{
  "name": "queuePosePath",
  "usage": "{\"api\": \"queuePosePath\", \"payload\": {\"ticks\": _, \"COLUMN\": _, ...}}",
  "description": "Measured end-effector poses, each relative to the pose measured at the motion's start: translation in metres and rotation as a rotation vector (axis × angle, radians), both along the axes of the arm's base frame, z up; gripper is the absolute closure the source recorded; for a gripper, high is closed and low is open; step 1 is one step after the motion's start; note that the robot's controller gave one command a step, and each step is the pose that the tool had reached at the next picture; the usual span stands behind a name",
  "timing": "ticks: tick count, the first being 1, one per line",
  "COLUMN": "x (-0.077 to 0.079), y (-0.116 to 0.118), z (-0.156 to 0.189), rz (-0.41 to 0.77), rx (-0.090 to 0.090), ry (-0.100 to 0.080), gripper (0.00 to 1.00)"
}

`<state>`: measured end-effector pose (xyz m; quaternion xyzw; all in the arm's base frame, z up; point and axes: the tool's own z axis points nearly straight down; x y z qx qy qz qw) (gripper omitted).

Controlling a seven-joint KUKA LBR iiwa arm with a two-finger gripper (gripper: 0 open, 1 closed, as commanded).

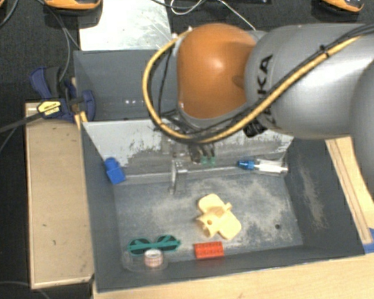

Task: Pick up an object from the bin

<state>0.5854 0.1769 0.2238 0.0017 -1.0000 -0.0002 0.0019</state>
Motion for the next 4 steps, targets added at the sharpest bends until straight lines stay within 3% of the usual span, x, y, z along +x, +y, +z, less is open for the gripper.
{"api": "queuePosePath", "payload": {"ticks": 1, "x": 0.001, "y": -0.001, "z": 0.005, "rz": -0.006, "rx": 0.001, "ry": -0.007, "gripper": 0.00}}
{"api": "queuePosePath", "payload": {"ticks": 2, "x": -0.007, "y": -0.050, "z": -0.101, "rz": 0.096, "rx": 0.001, "ry": -0.007, "gripper": 0.00}}
{"api": "queuePosePath", "payload": {"ticks": 3, "x": -0.010, "y": -0.056, "z": -0.122, "rz": 0.096, "rx": 0.002, "ry": -0.005, "gripper": 0.00}}
{"api": "queuePosePath", "payload": {"ticks": 4, "x": -0.023, "y": -0.123, "z": -0.139, "rz": 0.157, "rx": -0.001, "ry": -0.007, "gripper": 0.00}}
